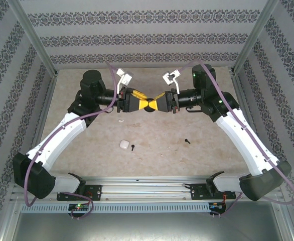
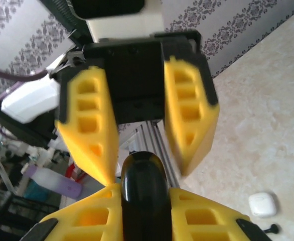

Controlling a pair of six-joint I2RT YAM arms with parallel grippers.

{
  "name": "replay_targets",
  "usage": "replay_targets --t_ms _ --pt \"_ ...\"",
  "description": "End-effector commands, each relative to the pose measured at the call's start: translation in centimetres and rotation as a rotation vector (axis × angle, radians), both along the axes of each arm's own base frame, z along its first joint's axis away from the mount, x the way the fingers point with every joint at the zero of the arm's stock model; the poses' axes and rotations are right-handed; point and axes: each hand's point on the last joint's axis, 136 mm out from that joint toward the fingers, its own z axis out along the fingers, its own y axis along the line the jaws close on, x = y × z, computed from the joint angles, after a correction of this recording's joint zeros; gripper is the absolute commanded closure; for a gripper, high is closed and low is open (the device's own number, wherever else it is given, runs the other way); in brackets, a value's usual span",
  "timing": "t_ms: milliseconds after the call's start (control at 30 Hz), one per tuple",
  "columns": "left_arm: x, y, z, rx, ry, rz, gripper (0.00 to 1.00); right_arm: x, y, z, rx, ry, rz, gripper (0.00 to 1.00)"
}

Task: Insert the wireless bluetooth earbuds into the charging case

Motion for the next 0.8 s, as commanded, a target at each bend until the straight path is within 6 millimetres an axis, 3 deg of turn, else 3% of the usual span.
replay_targets --t_ms 0,133,367,533,767 --pt "1.5 2.6 3.2 -0.082 -0.098 0.186 0.56 1.0 0.3 0.5 0.045 0.003 -0.068 0.90" --pt "2.1 4.3 4.0 -0.123 -0.135 0.315 0.53 2.7 -0.1 1.2 0.077 -0.037 -0.185 0.90" --pt "2.1 5.6 3.7 -0.144 -0.163 0.466 0.49 4.9 -0.1 3.4 0.166 -0.078 -0.280 0.89" --pt "1.7 4.9 2.8 -0.130 -0.107 0.473 0.48 5.5 0.3 5.0 0.257 -0.100 -0.279 0.88" --pt "1.1 3.3 3.2 -0.193 -0.076 0.404 0.46 5.1 1.7 6.1 0.317 -0.110 -0.212 0.87"
